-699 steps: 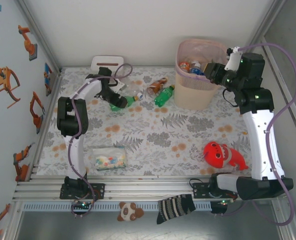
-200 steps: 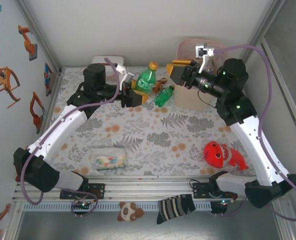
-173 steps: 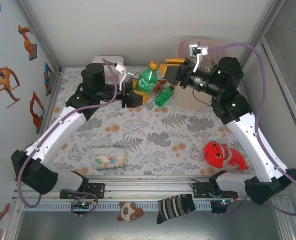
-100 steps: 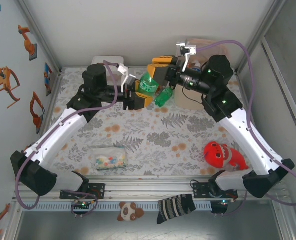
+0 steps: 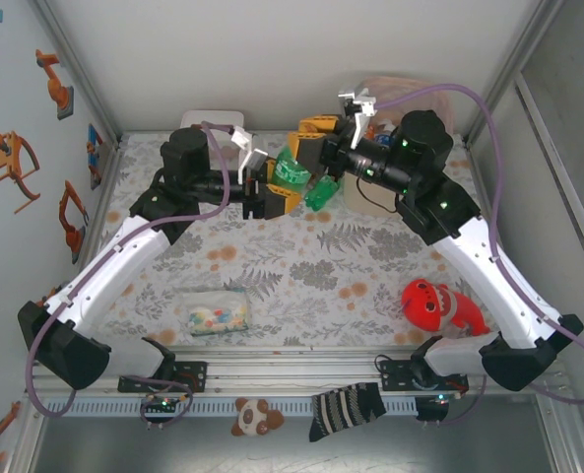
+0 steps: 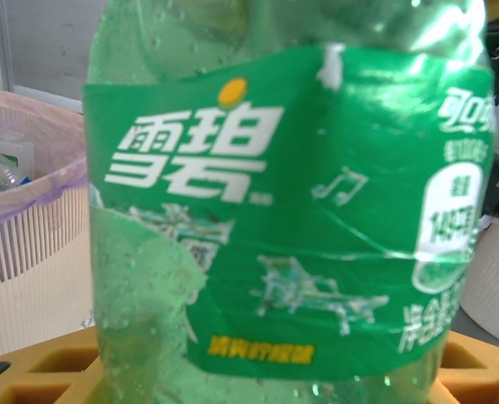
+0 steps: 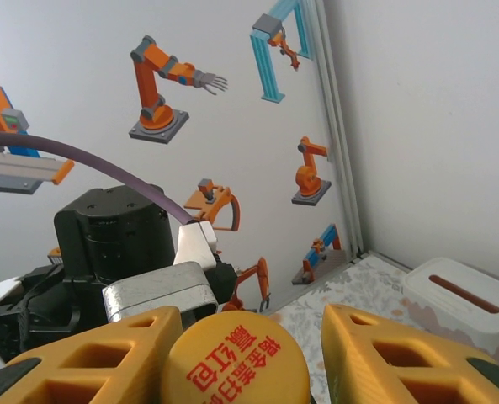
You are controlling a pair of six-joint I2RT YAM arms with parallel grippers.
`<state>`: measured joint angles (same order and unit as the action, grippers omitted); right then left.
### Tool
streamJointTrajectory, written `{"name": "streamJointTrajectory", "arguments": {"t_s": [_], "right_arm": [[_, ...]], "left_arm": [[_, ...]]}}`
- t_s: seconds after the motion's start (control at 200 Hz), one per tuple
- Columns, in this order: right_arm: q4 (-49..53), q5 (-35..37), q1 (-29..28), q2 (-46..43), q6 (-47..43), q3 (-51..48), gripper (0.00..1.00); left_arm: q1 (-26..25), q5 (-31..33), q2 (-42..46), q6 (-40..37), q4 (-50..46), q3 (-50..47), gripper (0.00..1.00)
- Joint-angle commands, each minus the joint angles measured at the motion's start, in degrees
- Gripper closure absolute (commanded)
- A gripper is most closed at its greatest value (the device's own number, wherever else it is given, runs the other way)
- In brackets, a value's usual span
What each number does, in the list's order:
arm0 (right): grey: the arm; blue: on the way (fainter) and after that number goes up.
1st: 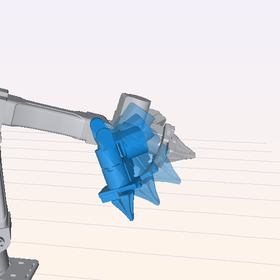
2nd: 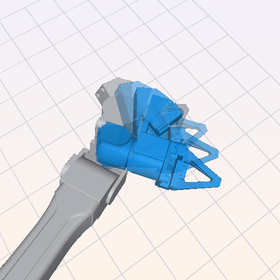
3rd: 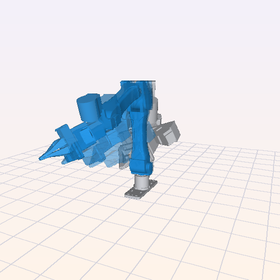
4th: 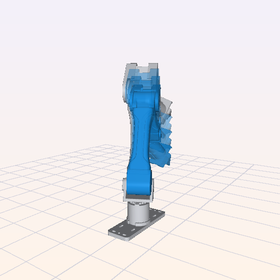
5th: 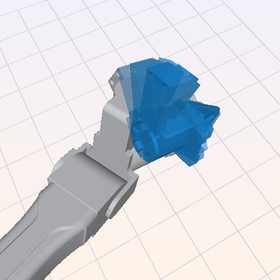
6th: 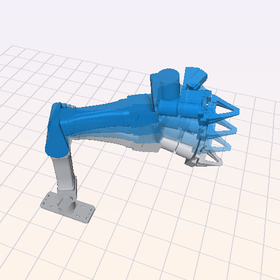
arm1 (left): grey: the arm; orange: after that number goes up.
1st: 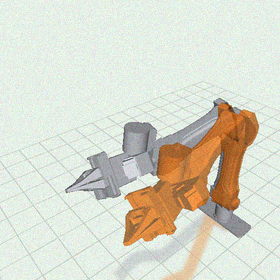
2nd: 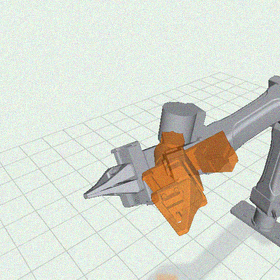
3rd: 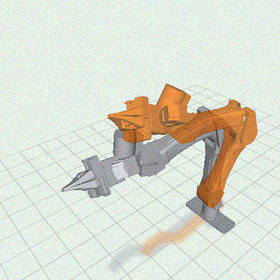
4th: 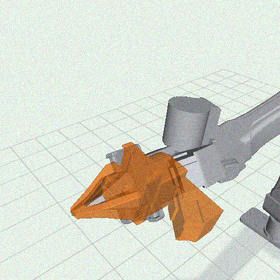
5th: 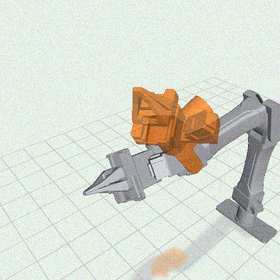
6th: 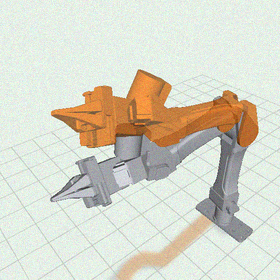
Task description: Put the plastic bottles in the bin
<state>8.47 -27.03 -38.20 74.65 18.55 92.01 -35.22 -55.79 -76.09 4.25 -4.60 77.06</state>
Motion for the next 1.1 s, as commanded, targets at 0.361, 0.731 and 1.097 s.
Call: {"name": "streamJointTrajectory", "arguments": {"t_s": [0.361, 0.731, 1.097], "right_arm": [[1.33, 2.35, -0.30, -1.08, -1.04, 1.46, 0.69], [7.53, 13.33, 0.29, -1.44, -5.84, 3.66, 0.74], [13.74, 20.71, 14.00, 2.17, -7.35, 9.24, 0.74]], "left_arm": [[-0.37, 0.75, 1.52, -0.21, 1.77, 0.20, 0.43], [0.63, 5.98, 5.51, -1.65, -0.06, -1.60, 0.24], [1.56, 8.41, 8.72, -2.66, -3.59, -3.75, 0.23]]}}
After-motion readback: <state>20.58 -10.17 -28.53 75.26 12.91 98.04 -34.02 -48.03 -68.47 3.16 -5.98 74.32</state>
